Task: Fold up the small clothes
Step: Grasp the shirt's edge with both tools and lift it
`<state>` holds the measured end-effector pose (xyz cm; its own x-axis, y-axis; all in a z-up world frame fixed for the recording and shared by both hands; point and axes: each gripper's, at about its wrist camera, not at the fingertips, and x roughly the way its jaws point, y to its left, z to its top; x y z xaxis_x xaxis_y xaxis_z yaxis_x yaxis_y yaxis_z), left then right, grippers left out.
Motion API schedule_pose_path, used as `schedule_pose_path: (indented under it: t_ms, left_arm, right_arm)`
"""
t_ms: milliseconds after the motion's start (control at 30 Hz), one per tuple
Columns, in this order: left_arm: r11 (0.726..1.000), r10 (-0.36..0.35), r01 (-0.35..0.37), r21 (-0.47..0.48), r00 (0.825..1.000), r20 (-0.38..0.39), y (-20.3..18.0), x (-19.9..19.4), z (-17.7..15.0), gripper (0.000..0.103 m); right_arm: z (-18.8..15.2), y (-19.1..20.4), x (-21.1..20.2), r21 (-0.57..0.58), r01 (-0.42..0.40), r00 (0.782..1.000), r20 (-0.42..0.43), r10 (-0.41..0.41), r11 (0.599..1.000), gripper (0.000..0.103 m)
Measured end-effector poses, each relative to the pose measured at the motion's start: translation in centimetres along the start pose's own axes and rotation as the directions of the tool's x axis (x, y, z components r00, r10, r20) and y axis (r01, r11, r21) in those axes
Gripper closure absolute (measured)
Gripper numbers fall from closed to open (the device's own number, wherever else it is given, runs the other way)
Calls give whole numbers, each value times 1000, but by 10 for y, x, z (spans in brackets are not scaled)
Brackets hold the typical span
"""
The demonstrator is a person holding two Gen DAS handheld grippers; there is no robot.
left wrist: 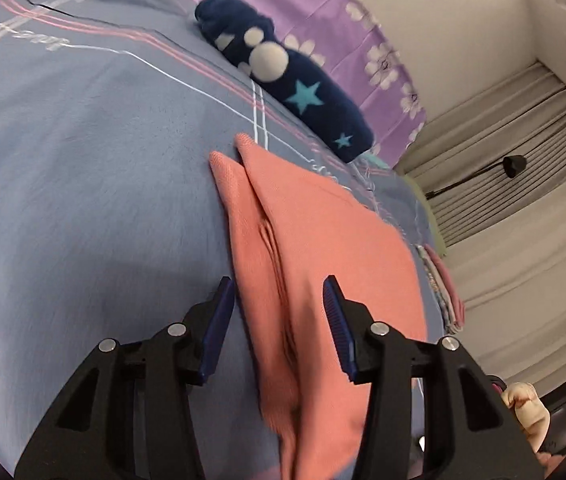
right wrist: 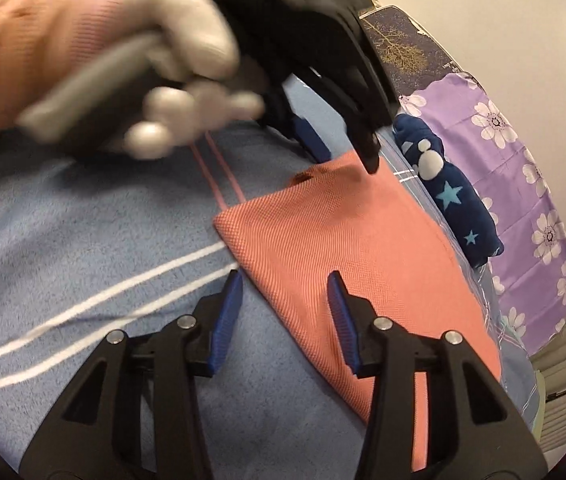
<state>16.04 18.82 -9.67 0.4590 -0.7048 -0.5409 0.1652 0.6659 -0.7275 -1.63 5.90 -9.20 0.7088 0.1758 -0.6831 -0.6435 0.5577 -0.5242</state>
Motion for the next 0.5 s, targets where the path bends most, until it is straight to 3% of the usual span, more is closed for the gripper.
schedule_pose_path:
  t_ms: [100,167,233,333,467,500]
  left_arm:
    - [998,-55,55,-4,998,-13,1,19,17,56]
    - [999,-53,53,8,999,-14,-1,33,28,57]
    - [999,-24,25,23,999,-20,-2,44,34,75]
    - [999,-45,45,-10,998,-33,7,51,38,86]
    - [998,-58,57,-17,998,-36,6,52,40,89]
    - [999,-48,48,-11,998,-35,3,53,40,89]
  right_arm:
    - [1,4,6,-20,17,1000,6,-17,1000,58]
    - [8,6,13,-36,36,999,15,-35,999,58]
    - [16,7,23,-45,49,999,26,-48,998,58]
    - [24,5,35,-43,74,997,39,-72,996,61]
    - [29,10,44,-70,96,994,59,-92,993,75]
    - [30,12,45,-79,97,994,63,-93,992,83]
